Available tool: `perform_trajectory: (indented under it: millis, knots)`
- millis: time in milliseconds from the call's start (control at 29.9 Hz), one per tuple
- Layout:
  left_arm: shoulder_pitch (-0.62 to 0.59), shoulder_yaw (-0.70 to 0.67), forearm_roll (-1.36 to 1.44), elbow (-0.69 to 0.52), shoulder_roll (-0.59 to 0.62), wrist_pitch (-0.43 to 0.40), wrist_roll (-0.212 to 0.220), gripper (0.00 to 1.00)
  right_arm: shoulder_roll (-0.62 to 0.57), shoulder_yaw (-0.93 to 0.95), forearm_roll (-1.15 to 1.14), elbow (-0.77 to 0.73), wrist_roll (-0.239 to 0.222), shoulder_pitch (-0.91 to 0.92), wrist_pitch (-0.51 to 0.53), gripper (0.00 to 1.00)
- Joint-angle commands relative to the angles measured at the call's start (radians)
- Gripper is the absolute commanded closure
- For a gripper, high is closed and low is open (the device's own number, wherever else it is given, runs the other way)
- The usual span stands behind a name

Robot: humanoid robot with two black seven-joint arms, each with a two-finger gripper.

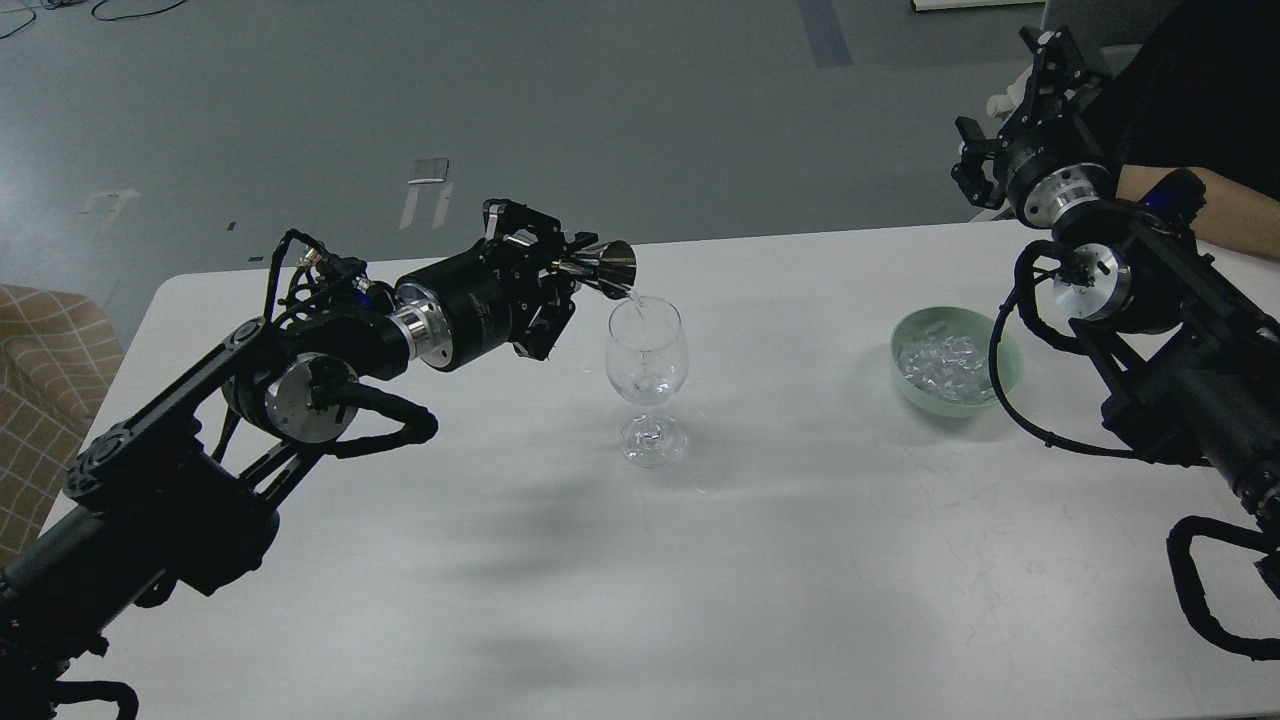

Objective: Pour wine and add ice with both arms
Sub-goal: 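Raise and tip the jigger further to pour into the glass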

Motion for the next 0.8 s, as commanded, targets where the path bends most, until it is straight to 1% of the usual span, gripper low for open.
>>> perform_trajectory:
  millis: [0, 501, 602, 635, 769]
  knots:
    - [0.000, 0.000, 0.009, -0.004, 0.002, 0.000, 0.006, 0.91, 0.000, 0.000, -0.001, 0.000, 0.000, 0.000, 0.000, 0.00]
    - [-0.011, 0.000, 0.104, -0.005, 0.005, -0.002, 0.006, 0.91, 0.000, 0.000, -0.001, 0.001, 0.000, 0.000, -0.005, 0.00]
    - [-0.014, -0.005, 0.116, -0.005, 0.004, -0.002, 0.015, 0.91, 0.000, 0.000, -0.001, 0.001, -0.001, 0.000, -0.005, 0.00]
    - [-0.014, -0.006, 0.124, -0.007, 0.004, -0.002, 0.024, 0.91, 0.000, 0.000, 0.000, 0.001, -0.001, 0.000, -0.005, 0.00]
    - [-0.013, -0.009, 0.167, -0.044, 0.000, -0.003, 0.042, 0.91, 0.000, 0.000, 0.000, 0.001, 0.000, 0.000, -0.005, 0.00]
